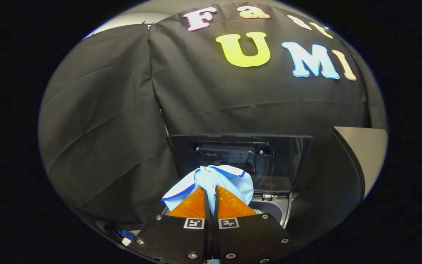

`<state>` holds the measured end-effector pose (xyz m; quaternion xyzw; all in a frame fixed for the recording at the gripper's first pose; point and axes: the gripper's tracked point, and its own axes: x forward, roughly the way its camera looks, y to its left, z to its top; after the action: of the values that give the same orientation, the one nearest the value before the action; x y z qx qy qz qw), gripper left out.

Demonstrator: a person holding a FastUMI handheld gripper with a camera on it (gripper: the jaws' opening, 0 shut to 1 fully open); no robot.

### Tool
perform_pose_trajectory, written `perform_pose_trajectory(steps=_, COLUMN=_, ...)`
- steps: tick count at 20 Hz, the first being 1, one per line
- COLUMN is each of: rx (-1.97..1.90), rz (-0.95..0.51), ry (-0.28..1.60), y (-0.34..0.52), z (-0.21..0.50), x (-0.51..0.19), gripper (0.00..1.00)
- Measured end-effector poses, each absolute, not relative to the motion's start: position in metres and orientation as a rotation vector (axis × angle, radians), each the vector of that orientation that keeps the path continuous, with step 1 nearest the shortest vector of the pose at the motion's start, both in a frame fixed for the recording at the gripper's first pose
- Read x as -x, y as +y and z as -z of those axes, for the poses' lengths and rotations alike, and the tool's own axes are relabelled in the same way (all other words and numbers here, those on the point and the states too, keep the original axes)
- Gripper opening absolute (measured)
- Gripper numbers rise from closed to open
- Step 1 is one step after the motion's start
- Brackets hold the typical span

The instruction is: Put the clothes into the washing machine and then close the washing machine lid.

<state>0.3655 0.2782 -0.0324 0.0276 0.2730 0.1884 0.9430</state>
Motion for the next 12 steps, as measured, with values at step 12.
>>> perform_pose_trajectory(steps=12, rx=0.015, rz=-0.302, ry=0.641, y=0.284, z=0.123, x=-0.377, gripper=0.02)
